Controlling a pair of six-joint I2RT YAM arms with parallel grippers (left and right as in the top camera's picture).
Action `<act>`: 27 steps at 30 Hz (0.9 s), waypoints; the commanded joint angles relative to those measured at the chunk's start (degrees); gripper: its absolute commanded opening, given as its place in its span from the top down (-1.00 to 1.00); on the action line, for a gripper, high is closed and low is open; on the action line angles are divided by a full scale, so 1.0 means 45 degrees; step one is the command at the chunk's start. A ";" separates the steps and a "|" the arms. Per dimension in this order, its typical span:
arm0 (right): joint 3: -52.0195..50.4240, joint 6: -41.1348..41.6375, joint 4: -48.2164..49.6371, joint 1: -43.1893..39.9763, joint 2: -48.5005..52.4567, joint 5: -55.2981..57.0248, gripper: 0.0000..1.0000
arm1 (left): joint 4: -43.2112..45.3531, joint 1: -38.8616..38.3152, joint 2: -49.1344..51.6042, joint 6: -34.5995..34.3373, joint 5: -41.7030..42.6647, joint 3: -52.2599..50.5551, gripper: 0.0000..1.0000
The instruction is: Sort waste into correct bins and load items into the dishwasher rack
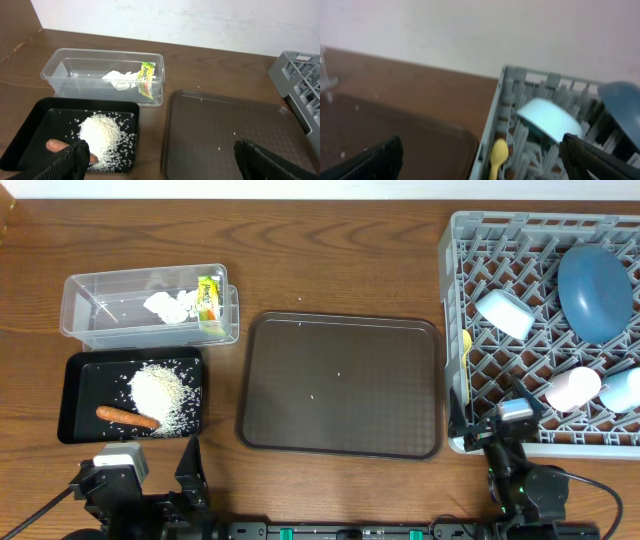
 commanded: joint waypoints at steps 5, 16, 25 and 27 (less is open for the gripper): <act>-0.0034 -0.0427 -0.0350 0.0141 -0.0078 0.0228 -0.99 | 0.0015 -0.0005 -0.0078 0.0121 -0.0107 -0.0039 -0.89; -0.0034 -0.0427 -0.0350 0.0141 -0.0078 0.0228 -0.98 | 0.0015 -0.0005 -0.0078 0.0121 -0.0102 -0.0039 -0.89; -0.0034 -0.0427 -0.0350 0.0141 -0.0078 0.0223 -0.98 | 0.0015 -0.0005 -0.0078 0.0121 -0.0107 -0.0039 -0.89; -0.0034 -0.0427 -0.0345 0.0141 -0.0078 0.0228 -0.99 | 0.0015 -0.0005 -0.0078 0.0121 -0.0107 -0.0039 -0.88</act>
